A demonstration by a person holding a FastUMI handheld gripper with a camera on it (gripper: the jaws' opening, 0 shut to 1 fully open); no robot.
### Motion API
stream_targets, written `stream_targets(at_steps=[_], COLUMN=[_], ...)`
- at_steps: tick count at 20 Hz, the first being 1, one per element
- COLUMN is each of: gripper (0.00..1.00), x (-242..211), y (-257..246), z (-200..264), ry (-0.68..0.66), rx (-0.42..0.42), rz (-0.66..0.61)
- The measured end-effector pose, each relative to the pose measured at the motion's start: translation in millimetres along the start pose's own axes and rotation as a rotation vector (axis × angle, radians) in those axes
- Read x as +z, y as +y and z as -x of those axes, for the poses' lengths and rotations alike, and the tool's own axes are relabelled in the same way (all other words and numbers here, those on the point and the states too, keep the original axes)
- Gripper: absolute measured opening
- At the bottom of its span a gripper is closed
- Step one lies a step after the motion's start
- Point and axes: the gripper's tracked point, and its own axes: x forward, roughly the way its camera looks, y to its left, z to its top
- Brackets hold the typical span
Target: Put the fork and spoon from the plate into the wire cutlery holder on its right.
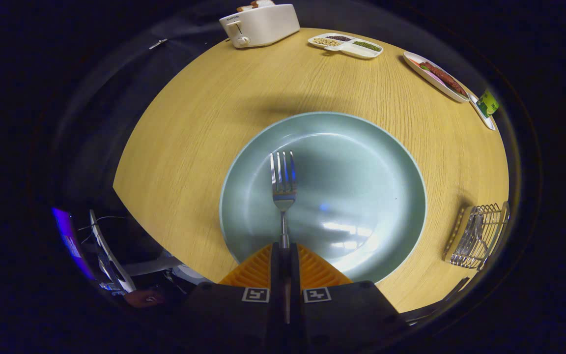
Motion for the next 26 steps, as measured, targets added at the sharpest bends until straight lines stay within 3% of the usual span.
stream_targets(at_steps=[8, 14, 21, 26], gripper=[0.1, 0.1, 0.1, 0.1], x=[12.0, -20.5, -52.0, -62.5], y=[-55.6, -167.0, -244.4, -253.3], z=[120.5, 209.2, 219.2, 202.7], ry=[-0.079, 0.089, 0.397, 0.602], rx=[0.047, -0.047, -0.14, -0.167], rz=[0.027, 0.046, 0.073, 0.102])
